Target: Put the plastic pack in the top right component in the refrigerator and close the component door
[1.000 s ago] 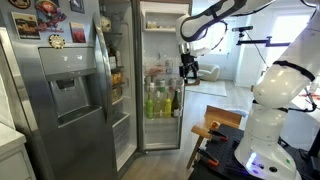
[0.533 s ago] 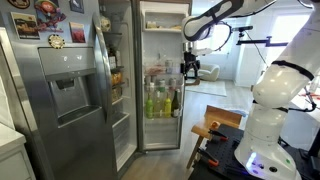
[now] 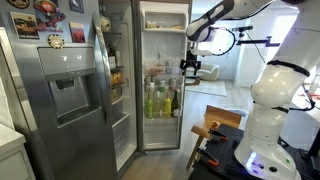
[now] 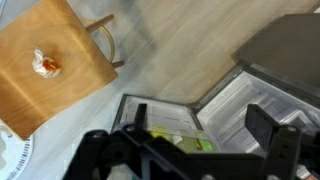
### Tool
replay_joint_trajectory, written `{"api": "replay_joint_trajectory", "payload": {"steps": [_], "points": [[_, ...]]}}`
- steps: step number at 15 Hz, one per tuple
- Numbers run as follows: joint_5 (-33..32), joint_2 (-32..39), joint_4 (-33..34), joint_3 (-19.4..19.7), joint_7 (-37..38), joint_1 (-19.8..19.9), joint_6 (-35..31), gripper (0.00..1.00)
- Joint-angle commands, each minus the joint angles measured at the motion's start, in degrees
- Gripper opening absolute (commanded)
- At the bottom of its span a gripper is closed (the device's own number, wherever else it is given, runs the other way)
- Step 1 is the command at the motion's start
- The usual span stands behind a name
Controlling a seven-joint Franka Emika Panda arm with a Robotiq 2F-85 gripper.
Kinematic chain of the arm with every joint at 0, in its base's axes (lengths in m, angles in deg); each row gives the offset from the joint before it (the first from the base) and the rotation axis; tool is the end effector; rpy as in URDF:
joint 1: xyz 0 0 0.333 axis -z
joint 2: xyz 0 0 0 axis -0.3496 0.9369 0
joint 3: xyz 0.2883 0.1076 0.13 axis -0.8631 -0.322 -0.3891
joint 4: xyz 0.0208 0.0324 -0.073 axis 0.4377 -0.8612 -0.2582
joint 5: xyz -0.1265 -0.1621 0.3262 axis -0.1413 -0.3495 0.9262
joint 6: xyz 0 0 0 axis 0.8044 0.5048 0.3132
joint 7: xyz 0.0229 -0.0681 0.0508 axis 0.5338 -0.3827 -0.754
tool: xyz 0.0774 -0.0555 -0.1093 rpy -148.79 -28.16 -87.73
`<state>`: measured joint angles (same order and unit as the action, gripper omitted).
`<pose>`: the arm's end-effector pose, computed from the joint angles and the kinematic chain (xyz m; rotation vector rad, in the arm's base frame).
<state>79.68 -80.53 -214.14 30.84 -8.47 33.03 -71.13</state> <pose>0.4177 -0.2183 0.4303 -2.9733 0.8950 -0.0916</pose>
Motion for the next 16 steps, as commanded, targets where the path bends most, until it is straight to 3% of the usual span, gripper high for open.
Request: {"api": "replay_joint_trajectory", "payload": {"steps": [1, 11, 16], "points": [[5.29, 4.64, 4.05, 1.91, -1.09, 1.42, -2.34, 1.0], [-2.17, 15.37, 10.4, 6.38, -7.77, 7.18, -4.76, 1.0], [-2.59, 20.96, 13.69, 8.15, -14.11, 9.97, -5.08, 1.0]]}}
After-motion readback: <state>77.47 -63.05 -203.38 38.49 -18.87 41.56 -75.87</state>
